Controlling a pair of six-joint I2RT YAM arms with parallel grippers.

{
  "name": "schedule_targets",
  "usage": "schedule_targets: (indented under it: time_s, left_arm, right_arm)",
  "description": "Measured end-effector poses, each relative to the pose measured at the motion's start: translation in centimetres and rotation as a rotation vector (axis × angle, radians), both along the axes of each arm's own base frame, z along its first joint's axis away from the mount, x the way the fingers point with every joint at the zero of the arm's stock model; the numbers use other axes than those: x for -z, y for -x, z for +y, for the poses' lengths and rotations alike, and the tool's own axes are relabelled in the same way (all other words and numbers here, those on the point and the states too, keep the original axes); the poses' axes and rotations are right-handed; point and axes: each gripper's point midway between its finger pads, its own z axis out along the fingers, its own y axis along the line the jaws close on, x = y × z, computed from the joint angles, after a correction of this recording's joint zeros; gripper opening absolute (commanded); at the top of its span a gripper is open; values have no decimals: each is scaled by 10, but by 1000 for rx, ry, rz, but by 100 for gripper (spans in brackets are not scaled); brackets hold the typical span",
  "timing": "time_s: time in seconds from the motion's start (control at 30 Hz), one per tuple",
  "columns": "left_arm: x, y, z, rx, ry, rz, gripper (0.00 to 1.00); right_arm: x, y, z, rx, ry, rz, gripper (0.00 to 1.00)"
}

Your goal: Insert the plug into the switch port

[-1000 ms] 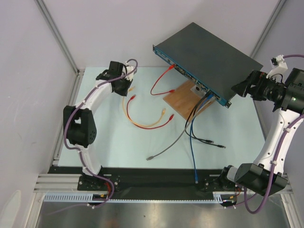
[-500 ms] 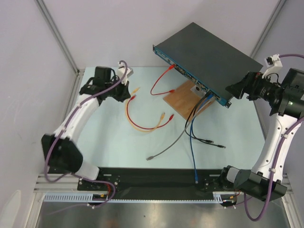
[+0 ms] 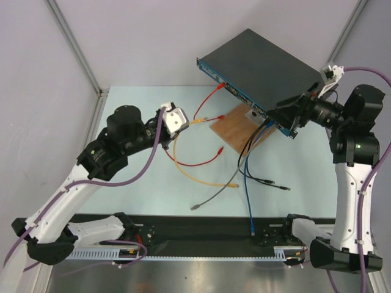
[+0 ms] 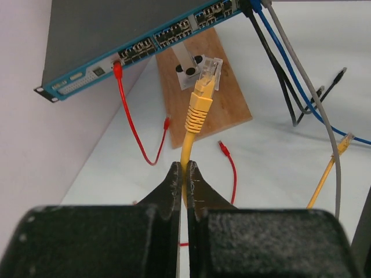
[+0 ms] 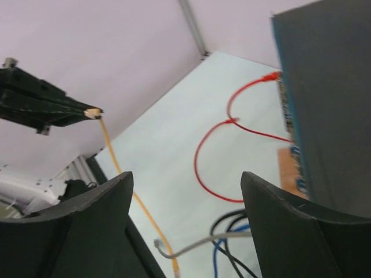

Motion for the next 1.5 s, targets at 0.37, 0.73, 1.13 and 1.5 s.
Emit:
schedule_targets:
  time_s: [0.37,0.73,1.13,1.5]
  left_arm:
    - [-15,16,-41,92,-44,-28,0]
    - [15,28,-78,29,-138,-180,1]
    - [-2,25,-82,-4,-118,-293,0]
    - [-34,24,-90,-104,113,-83,0]
  right_arm:
    - [-4,45,83,-289,54,-134,74]
    - [22,48,97,-262,4,32,73]
    - [35,50,107,-305,29,65,83]
    - [78,47,116,-239,50,-4,84]
